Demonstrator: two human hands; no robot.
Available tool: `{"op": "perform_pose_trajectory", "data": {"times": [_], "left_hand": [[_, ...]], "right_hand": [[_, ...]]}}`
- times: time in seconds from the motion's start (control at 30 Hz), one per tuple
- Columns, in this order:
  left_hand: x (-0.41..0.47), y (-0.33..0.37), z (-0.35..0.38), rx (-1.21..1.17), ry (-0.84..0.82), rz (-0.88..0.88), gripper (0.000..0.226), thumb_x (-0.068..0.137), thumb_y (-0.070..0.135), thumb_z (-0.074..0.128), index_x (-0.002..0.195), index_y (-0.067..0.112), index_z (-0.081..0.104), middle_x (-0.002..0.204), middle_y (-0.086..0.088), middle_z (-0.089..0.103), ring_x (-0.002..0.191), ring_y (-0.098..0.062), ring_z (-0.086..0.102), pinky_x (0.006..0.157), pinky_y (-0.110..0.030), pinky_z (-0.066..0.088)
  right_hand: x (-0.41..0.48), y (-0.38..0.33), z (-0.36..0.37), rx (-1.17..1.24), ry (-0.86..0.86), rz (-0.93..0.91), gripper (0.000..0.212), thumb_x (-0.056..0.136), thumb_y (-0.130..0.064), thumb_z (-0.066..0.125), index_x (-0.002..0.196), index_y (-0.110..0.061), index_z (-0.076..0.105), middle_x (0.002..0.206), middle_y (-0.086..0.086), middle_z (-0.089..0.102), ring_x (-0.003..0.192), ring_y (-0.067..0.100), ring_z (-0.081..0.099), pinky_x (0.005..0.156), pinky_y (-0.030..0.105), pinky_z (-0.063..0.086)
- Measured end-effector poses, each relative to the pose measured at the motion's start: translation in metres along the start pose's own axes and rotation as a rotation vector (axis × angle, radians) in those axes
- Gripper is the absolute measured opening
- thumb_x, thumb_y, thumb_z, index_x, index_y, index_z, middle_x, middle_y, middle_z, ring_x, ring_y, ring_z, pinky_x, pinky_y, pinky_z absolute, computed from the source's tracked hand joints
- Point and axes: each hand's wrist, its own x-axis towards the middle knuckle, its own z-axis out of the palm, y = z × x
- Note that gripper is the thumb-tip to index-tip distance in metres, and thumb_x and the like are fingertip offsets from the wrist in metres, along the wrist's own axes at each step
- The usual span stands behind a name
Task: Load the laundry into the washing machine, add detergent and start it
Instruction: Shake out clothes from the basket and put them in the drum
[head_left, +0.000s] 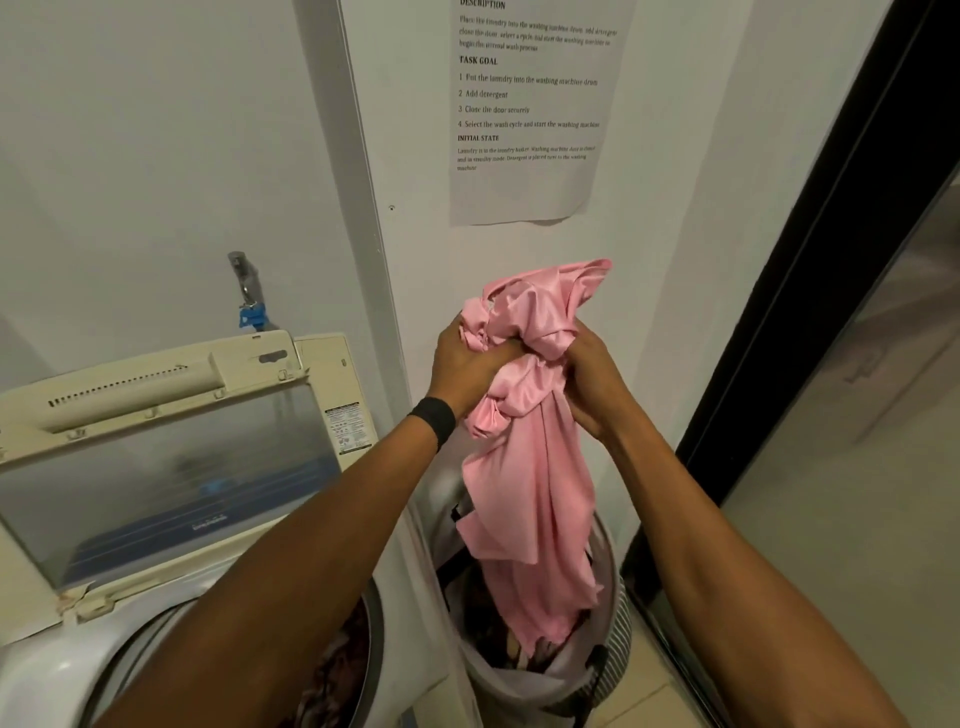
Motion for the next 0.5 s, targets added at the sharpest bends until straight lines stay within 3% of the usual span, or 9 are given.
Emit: {"op": "perform_pose_trajectory", "data": {"times": [0.1, 0.17, 0.23, 0.3, 0.37, 0.43, 0.5], "left_hand": [[0.001, 0.004, 0.006, -0.011, 0.037, -0.008, 0.045, 0.067, 0.032, 0.088, 0.107, 0.018, 0.072, 0.100, 0.000, 0.078, 0.097, -0.021, 0.075, 0.091, -0.050, 0.061], [0.003, 0.007, 0.007, -0.059, 0.070, -0.015, 0.042, 0.068, 0.029, 0.087, 0.105, 0.015, 0.072, 0.098, -0.003, 0.078, 0.096, -0.025, 0.075, 0.091, -0.052, 0.060], [0.006, 0.013, 0.006, -0.127, 0.105, -0.029, 0.040, 0.073, 0.021, 0.087, 0.109, 0.013, 0.071, 0.101, -0.004, 0.078, 0.096, -0.024, 0.075, 0.092, -0.051, 0.061], [0.009, 0.020, 0.004, -0.144, 0.103, -0.025, 0.040, 0.075, 0.019, 0.087, 0.112, 0.012, 0.071, 0.103, -0.004, 0.078, 0.096, -0.022, 0.076, 0.092, -0.049, 0.061], [0.011, 0.022, 0.001, -0.115, 0.096, -0.009, 0.042, 0.073, 0.022, 0.087, 0.111, 0.015, 0.071, 0.102, -0.002, 0.078, 0.096, -0.022, 0.075, 0.091, -0.049, 0.061], [0.014, 0.020, -0.004, -0.093, 0.130, -0.003, 0.044, 0.069, 0.027, 0.088, 0.109, 0.020, 0.070, 0.102, 0.001, 0.078, 0.096, -0.020, 0.075, 0.091, -0.048, 0.061], [0.018, 0.015, -0.016, -0.032, 0.205, 0.014, 0.043, 0.068, 0.029, 0.088, 0.106, 0.023, 0.070, 0.099, 0.005, 0.077, 0.094, -0.017, 0.074, 0.090, -0.044, 0.061]], "right_hand": [[-0.013, 0.017, -0.003, -0.196, 0.211, -0.151, 0.043, 0.095, -0.025, 0.066, 0.137, -0.018, 0.060, 0.129, 0.004, 0.069, 0.120, 0.021, 0.066, 0.104, 0.041, 0.053], [-0.030, 0.043, -0.006, -0.332, 0.336, -0.205, 0.060, 0.092, -0.045, 0.065, 0.146, -0.026, 0.048, 0.142, -0.005, 0.058, 0.128, 0.010, 0.058, 0.107, 0.034, 0.048], [-0.049, 0.078, -0.012, -0.404, 0.290, -0.059, 0.086, 0.085, -0.067, 0.065, 0.157, -0.038, 0.025, 0.158, -0.011, 0.038, 0.139, 0.008, 0.046, 0.113, 0.035, 0.042], [-0.063, 0.112, -0.016, -0.497, 0.198, 0.155, 0.104, 0.075, -0.077, 0.071, 0.158, -0.043, 0.017, 0.160, -0.011, 0.036, 0.138, 0.012, 0.045, 0.113, 0.040, 0.041], [-0.067, 0.128, -0.019, -0.565, 0.141, 0.244, 0.086, 0.078, -0.064, 0.080, 0.149, -0.033, 0.042, 0.142, -0.009, 0.056, 0.127, 0.016, 0.058, 0.105, 0.038, 0.049], [-0.059, 0.123, -0.025, -0.620, 0.124, 0.234, 0.046, 0.088, -0.038, 0.080, 0.128, -0.018, 0.067, 0.118, -0.001, 0.070, 0.112, 0.021, 0.068, 0.091, 0.032, 0.053], [-0.052, 0.104, -0.035, -0.603, 0.169, 0.159, 0.021, 0.091, -0.020, 0.076, 0.112, -0.013, 0.075, 0.103, 0.000, 0.074, 0.101, 0.017, 0.070, 0.078, 0.022, 0.052]]}}
